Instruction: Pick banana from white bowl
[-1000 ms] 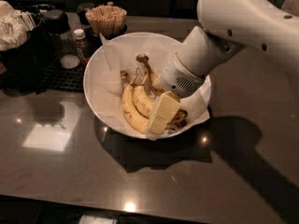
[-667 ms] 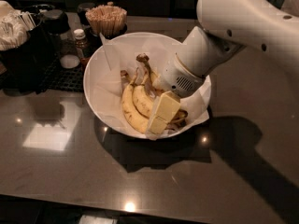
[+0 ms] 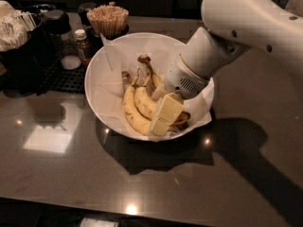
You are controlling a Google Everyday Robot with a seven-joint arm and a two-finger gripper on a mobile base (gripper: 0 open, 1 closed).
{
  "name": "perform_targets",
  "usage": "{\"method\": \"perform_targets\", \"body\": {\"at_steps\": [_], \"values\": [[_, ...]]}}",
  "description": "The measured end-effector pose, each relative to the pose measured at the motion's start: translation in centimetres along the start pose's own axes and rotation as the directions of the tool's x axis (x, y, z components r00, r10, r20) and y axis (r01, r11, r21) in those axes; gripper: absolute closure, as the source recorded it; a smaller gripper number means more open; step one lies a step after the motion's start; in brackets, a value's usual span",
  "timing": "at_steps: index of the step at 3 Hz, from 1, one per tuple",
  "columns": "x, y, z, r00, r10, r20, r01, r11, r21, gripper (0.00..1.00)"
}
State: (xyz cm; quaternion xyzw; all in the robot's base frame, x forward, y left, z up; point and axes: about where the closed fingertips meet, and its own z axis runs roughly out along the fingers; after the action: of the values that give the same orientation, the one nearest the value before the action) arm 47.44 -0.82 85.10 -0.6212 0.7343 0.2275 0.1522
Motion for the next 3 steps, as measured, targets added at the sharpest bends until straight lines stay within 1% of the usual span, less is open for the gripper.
{"method": "perform_targets", "body": {"at_steps": [2,3], "values": [[-0.27,0.08,-0.45,1.0,0.0,0.0,0.0,1.0,0.0,0.88],[-0.41,0.12,-0.71,1.0,0.0,0.0,0.0,1.0,0.0,1.0]]}}
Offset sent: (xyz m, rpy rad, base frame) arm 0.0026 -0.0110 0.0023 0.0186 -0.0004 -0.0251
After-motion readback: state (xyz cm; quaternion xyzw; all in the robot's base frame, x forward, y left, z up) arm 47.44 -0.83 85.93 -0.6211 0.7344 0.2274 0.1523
